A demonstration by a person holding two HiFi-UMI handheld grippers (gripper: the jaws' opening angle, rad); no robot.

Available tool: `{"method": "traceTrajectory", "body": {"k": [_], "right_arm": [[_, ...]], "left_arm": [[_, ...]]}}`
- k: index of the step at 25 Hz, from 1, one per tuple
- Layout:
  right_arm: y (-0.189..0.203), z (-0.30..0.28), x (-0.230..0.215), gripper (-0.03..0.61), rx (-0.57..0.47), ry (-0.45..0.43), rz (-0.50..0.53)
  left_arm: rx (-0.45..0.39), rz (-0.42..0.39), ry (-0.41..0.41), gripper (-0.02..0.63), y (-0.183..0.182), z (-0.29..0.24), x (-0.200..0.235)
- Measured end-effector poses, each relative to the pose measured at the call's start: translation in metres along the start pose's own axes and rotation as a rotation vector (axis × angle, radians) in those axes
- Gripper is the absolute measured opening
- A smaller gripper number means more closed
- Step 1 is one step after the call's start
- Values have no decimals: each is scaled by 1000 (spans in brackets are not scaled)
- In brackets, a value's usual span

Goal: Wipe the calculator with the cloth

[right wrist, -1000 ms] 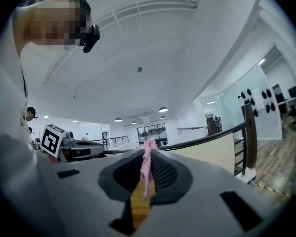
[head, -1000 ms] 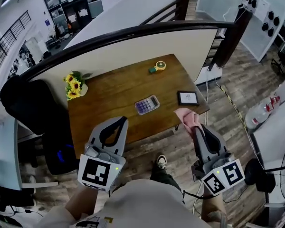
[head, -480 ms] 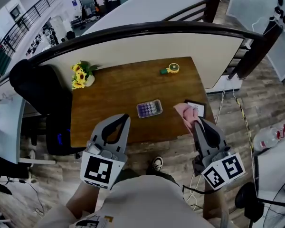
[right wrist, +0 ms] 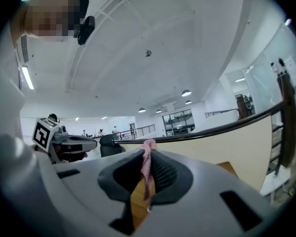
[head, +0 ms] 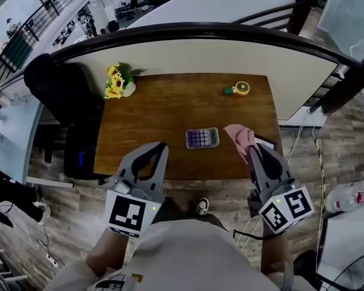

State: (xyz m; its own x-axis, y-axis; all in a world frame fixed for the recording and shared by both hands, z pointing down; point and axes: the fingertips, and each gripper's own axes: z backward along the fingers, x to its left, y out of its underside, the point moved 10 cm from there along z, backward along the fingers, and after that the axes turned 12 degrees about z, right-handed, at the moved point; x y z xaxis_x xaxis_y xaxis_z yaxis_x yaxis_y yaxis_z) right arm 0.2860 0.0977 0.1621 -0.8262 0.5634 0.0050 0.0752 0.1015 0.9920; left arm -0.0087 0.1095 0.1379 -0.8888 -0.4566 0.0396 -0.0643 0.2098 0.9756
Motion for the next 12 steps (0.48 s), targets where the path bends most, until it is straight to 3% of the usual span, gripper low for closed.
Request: {"method": "traceTrajectory", "body": {"k": [7, 12], "right_arm": [[2, -51, 0, 38, 37, -43, 17], [6, -84, 2, 38, 51, 17, 9]], "left_arm": [[5, 19, -35, 3, 4, -15, 33], [49, 18, -9, 3, 17, -35, 64]]}}
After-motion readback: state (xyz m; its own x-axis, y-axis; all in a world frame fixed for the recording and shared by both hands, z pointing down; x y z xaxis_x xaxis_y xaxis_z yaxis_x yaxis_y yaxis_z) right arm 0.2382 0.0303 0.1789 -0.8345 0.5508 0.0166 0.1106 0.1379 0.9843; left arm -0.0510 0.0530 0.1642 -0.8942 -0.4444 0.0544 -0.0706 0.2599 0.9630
